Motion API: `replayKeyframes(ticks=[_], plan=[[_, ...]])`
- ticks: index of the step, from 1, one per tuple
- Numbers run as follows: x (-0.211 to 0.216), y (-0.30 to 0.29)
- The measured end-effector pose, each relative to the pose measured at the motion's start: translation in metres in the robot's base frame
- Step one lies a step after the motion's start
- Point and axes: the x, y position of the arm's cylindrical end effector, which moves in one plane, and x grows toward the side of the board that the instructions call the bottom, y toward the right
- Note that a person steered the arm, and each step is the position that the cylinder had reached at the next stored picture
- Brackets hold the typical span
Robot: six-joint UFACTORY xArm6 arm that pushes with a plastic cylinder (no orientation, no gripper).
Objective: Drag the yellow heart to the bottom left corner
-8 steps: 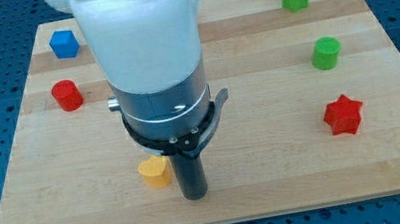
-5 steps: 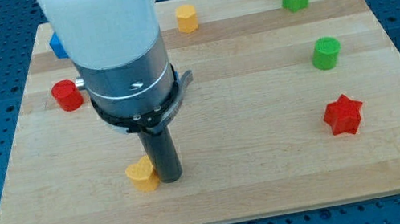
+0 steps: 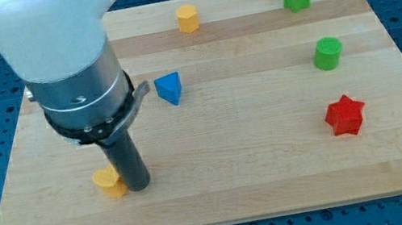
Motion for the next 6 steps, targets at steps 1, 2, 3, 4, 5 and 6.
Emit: replayKeyframes(ticks=[1,2,3,4,5,6], plan=[[0.000,-0.014],[0.000,-0.027],[0.000,-0.042],[0.000,-0.054],[0.000,-0.063],[0.000,-0.072]])
